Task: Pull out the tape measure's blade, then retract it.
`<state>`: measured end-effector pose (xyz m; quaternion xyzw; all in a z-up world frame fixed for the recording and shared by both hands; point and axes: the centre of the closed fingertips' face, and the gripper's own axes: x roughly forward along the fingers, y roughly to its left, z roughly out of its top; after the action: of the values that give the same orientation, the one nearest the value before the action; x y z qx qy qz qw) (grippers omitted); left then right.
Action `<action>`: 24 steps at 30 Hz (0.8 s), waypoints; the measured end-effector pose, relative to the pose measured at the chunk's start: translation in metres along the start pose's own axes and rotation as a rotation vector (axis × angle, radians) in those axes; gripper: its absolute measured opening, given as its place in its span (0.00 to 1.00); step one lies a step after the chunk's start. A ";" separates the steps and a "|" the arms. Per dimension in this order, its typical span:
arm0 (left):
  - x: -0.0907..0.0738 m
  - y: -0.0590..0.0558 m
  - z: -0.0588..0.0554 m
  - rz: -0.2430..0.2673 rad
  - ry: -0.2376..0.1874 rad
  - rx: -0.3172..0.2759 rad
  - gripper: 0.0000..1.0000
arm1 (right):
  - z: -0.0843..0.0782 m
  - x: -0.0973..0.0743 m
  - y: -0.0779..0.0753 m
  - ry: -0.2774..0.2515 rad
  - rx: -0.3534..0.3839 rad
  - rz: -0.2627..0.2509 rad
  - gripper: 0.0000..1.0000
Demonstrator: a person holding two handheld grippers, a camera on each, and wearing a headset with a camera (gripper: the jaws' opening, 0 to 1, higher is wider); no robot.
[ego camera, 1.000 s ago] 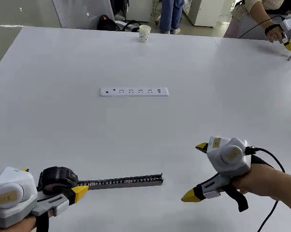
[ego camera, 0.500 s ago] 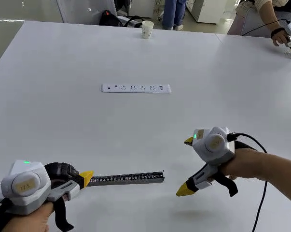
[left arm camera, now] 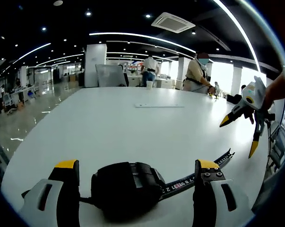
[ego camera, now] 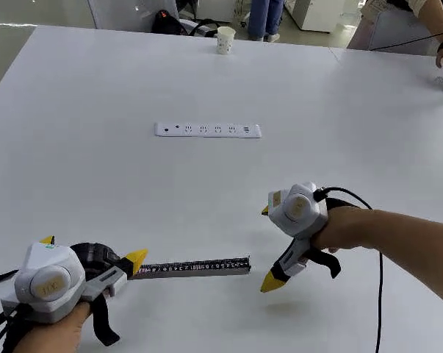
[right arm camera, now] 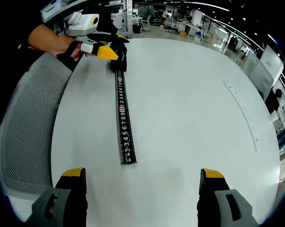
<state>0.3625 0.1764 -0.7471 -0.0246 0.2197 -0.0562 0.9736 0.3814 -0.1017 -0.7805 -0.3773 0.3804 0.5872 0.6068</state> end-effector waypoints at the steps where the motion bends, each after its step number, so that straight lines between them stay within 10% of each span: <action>1: -0.001 0.001 -0.003 0.008 0.004 0.003 0.99 | 0.001 0.002 0.000 -0.001 -0.006 0.011 0.99; 8: -0.001 0.008 -0.012 0.025 0.010 0.000 0.99 | 0.004 0.010 -0.001 -0.003 0.000 0.016 0.93; 24: 0.000 0.010 -0.013 0.018 0.014 -0.001 0.99 | 0.005 0.025 0.026 0.041 -0.035 0.114 0.45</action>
<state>0.3575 0.1856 -0.7595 -0.0227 0.2265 -0.0477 0.9726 0.3561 -0.0854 -0.8012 -0.3775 0.4033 0.6196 0.5577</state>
